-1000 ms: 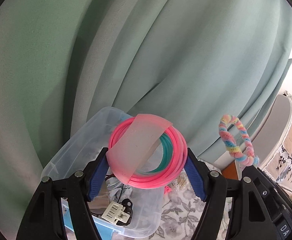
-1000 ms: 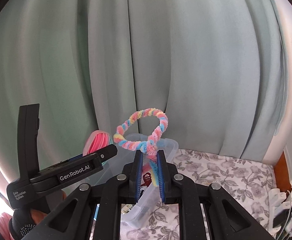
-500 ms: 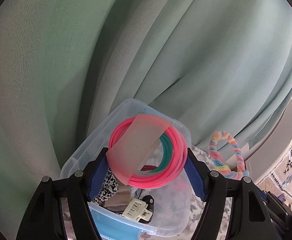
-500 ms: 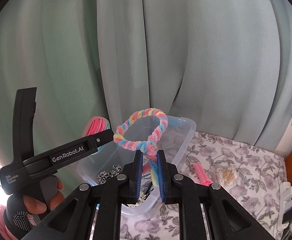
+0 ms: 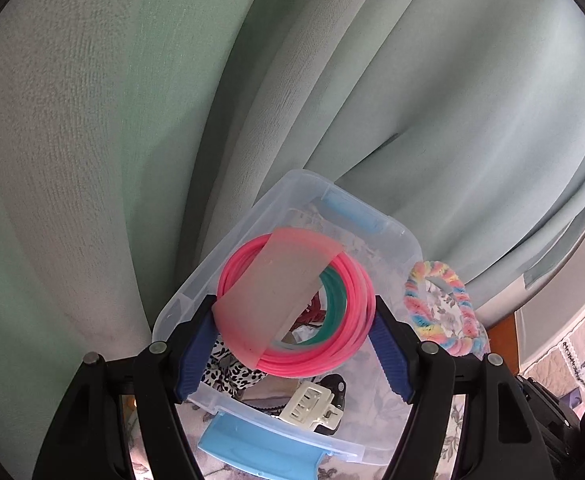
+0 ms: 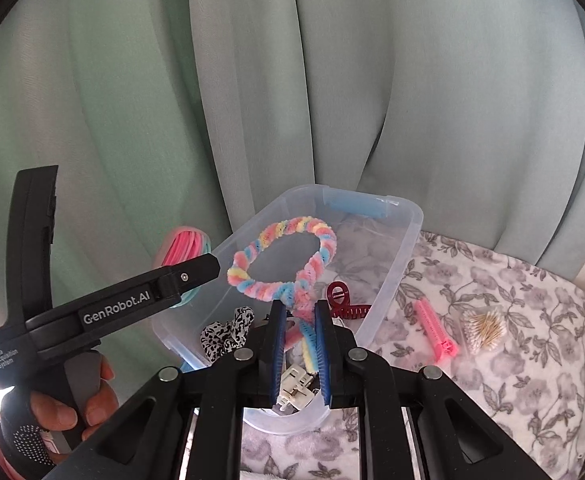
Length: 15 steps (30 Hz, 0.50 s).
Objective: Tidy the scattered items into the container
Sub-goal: 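Lift the hair ties with the left tool while the right tool carries the ring over the container, then open both tools over the container to drop the hair ties and ring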
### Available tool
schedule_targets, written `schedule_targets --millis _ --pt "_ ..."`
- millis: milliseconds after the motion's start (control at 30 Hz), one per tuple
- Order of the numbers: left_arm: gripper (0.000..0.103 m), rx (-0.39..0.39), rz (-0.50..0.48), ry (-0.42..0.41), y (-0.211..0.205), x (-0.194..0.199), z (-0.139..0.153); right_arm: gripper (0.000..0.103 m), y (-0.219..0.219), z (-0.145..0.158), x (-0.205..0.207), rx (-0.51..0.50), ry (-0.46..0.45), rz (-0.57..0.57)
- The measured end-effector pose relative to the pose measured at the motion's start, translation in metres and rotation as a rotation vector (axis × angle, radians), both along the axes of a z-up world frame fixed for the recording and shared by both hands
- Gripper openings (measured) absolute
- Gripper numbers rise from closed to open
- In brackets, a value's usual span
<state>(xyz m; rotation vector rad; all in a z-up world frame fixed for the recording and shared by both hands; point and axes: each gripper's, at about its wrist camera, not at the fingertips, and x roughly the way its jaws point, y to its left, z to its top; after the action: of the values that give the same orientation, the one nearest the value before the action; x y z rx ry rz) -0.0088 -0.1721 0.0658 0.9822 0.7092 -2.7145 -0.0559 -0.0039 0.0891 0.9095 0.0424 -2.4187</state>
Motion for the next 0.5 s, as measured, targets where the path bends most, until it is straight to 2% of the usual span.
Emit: schedule_targets --millis 367,500 --pt "0.075 -0.005 0.006 -0.022 0.006 -0.007 -0.001 0.018 -0.013 -0.021 -0.025 0.003 -0.031 0.032" --pt "0.075 0.04 0.007 -0.032 -0.003 -0.012 0.01 0.02 -0.016 -0.018 -0.021 0.007 -0.034 0.041"
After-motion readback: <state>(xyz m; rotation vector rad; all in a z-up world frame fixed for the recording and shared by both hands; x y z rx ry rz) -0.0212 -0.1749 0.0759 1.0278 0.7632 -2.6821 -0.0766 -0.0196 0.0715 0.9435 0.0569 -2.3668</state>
